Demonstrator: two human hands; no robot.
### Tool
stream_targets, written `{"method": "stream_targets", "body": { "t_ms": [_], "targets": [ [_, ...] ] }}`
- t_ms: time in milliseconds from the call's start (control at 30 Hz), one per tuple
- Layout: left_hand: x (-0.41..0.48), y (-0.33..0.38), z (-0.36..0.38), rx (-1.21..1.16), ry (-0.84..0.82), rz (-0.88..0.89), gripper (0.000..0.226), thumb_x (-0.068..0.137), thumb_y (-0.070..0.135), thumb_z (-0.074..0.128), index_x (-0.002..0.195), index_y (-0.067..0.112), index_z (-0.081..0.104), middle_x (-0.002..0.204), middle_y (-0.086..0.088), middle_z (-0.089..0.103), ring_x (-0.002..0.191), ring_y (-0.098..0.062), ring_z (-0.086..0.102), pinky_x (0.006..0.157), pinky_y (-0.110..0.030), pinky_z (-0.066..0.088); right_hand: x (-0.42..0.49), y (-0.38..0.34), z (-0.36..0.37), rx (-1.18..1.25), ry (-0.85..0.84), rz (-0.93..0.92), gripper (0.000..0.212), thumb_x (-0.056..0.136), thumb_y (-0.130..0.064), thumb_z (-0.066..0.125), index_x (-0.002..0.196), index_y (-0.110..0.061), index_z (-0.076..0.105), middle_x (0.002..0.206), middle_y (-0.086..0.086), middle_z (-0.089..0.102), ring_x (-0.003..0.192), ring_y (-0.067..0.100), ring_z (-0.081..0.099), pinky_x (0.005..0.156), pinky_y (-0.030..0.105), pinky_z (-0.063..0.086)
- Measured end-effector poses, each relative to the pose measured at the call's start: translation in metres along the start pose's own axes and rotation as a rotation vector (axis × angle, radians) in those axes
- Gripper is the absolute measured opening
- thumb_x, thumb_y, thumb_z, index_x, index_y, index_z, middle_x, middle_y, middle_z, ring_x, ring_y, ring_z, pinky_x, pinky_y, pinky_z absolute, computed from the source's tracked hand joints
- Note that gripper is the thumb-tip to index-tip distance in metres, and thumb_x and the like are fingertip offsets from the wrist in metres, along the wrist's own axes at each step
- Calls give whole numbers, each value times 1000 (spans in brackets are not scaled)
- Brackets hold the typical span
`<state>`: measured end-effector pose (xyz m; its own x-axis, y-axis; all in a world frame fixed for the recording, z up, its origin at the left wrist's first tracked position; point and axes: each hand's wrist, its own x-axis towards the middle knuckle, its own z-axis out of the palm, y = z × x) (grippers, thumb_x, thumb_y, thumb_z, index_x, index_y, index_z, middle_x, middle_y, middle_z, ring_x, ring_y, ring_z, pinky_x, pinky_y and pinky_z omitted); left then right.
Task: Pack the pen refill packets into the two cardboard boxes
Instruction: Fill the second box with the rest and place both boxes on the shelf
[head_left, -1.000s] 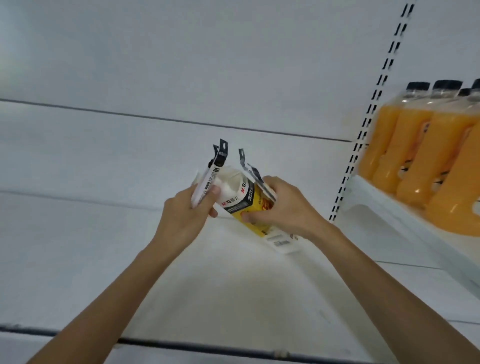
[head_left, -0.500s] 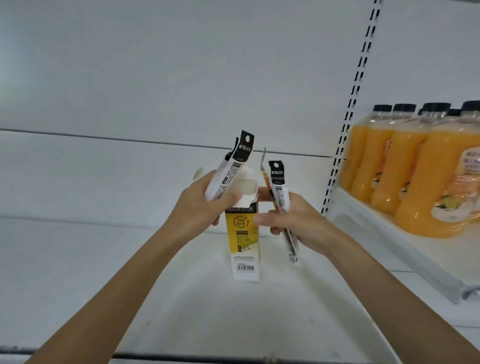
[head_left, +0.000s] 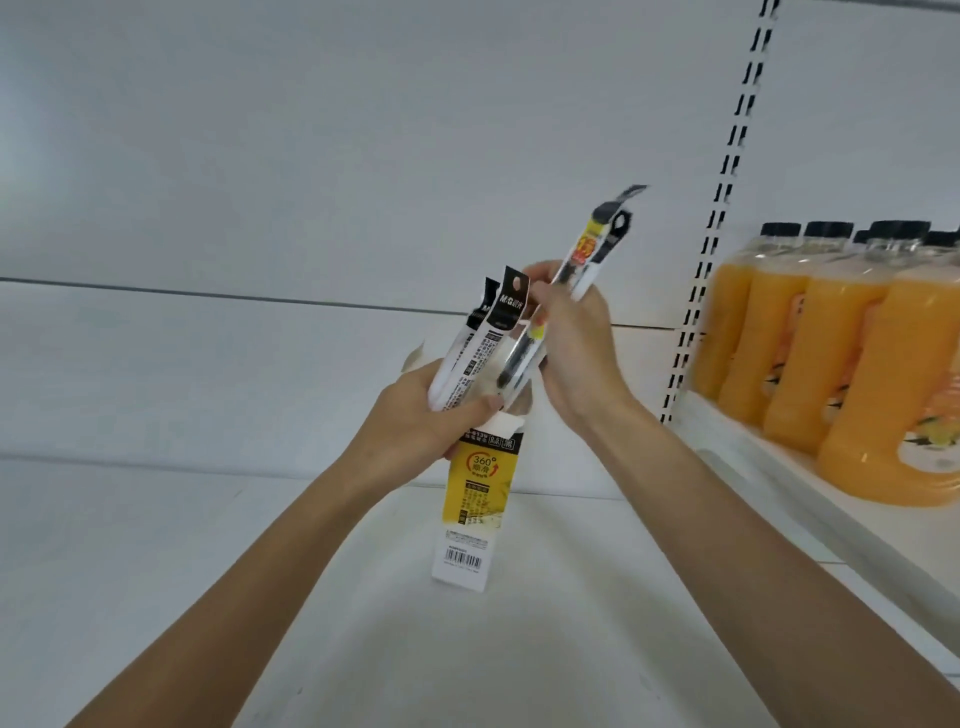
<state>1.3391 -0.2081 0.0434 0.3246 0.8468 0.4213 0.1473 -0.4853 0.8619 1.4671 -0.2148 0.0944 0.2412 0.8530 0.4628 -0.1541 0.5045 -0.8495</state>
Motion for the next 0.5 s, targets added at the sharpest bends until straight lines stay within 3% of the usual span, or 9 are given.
{"method": "stream_targets", "body": {
  "t_ms": [100, 167, 233, 300, 400, 500],
  "targets": [
    [0, -7, -2, -14, 16, 12, 18, 86, 24, 58, 104, 28, 56, 55, 16, 55, 42, 1, 52, 42, -12, 38, 0, 16, -1, -272, -135, 24, 18, 88, -1, 51, 76, -13, 60, 72, 1, 68, 76, 20, 66, 80, 35, 54],
    [1, -13, -5, -7, 43, 12, 16, 87, 27, 57, 103, 29, 55, 58, 15, 55, 43, 1, 52, 42, -12, 38, 4, 19, -4, -387, -206, 28, 12, 79, -6, 64, 91, -7, 65, 92, 10, 71, 91, 28, 67, 89, 42, 52],
    [1, -18, -7, 5, 74, 3, 15, 87, 28, 57, 101, 29, 55, 63, 12, 56, 44, 2, 52, 43, -12, 39, 8, 19, -8, -397, -223, 83, 49, 68, -16, 73, 114, -7, 59, 109, 11, 67, 102, 25, 64, 95, 42, 49],
    [0, -21, -9, -11, 89, 5, 21, 86, 29, 58, 107, 29, 54, 66, 11, 57, 46, 2, 53, 44, -12, 39, 9, 19, -11, -379, -224, 108, 62, 69, -19, 77, 126, -12, 52, 118, 5, 63, 109, 17, 61, 98, 36, 45],
    [-1, -21, -8, -24, 115, 48, 30, 86, 28, 58, 107, 41, 41, 82, 12, 56, 51, 2, 57, 44, -12, 42, 5, 19, -15, -367, -135, 11, 44, 80, -14, 69, 121, -15, 54, 114, -1, 62, 109, 11, 58, 98, 33, 46],
    [-2, -22, -7, 16, 122, 68, 24, 86, 27, 58, 95, 40, 39, 82, 9, 57, 51, 1, 57, 44, -13, 42, -7, 19, -14, -446, 10, -182, 10, 82, -17, 64, 92, -19, 63, 90, -9, 63, 88, 9, 57, 80, 28, 46]
  ]
}}
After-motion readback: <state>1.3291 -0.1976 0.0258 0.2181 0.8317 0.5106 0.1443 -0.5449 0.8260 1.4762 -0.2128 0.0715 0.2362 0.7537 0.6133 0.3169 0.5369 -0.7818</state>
